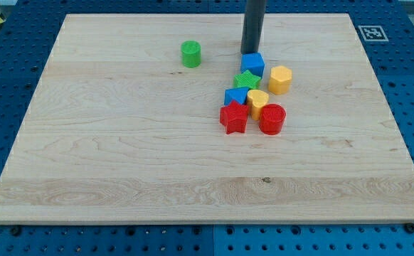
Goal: Push the blue cube above the yellow hexagon
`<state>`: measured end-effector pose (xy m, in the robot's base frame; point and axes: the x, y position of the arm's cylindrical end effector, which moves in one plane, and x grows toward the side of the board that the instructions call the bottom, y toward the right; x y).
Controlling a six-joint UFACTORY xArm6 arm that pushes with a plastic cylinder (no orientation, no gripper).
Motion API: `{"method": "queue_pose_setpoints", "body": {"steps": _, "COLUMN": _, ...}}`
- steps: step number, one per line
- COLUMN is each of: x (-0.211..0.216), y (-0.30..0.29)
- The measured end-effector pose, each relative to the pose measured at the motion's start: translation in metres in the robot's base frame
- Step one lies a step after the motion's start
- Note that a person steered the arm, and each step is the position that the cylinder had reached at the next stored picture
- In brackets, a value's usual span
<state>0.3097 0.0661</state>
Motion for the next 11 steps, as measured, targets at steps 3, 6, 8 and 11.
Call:
{"method": "queue_pose_setpoints", "body": {"steps": 3, "x": 0.038, "y": -0.014}}
{"method": "queue_pose_setpoints", "body": {"steps": 6, "x": 0.034, "y": 0.001}}
{"method": "queue_pose_setpoints", "body": {"steps": 8, "x": 0.030, "y": 0.019}}
{"method": "queue_pose_setpoints", "body": {"steps": 11, "x": 0.085, "y": 0.073}}
